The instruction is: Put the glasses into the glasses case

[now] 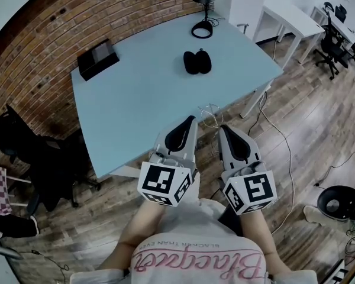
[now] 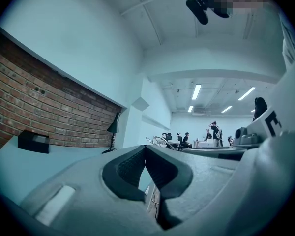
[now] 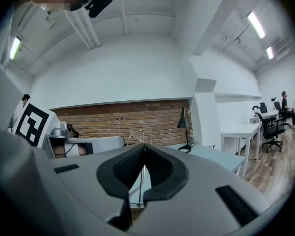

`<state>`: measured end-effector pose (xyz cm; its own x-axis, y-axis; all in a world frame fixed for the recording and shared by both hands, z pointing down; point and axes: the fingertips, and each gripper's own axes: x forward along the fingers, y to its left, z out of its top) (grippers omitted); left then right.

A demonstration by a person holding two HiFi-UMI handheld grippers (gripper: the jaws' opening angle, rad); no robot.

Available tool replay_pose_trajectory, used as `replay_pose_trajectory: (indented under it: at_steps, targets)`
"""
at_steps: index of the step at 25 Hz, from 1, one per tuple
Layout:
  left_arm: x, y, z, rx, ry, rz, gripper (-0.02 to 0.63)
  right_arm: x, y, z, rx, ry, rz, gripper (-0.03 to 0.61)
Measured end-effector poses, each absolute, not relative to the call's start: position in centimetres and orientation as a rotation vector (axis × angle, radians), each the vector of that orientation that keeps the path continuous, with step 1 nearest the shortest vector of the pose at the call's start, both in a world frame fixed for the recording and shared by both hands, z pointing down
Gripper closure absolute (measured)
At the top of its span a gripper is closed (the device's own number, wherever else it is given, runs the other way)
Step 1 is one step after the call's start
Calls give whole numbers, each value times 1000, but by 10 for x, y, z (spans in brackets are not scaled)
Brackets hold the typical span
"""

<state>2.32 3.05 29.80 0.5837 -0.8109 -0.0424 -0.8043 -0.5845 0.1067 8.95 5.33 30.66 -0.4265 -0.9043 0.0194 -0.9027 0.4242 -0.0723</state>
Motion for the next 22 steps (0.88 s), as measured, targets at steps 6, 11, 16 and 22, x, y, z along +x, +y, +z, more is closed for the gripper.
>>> replay_pose_trajectory:
  at_steps: [6, 11, 16, 22]
  targets:
    - [22, -2, 302, 2720, -1406, -145, 607, 91, 22, 310, -1686, 2628, -111, 566]
    - [18, -40, 298, 2705, -1424, -167, 607, 91, -15, 307, -1683, 2654, -85, 566]
    - [16, -87, 298, 2690, -1423, -166, 607, 93, -63, 307, -1703, 2660, -93, 566]
    - [15, -148, 300, 2662, -1415, -158, 607, 93, -124, 309, -1722, 2678, -120, 566]
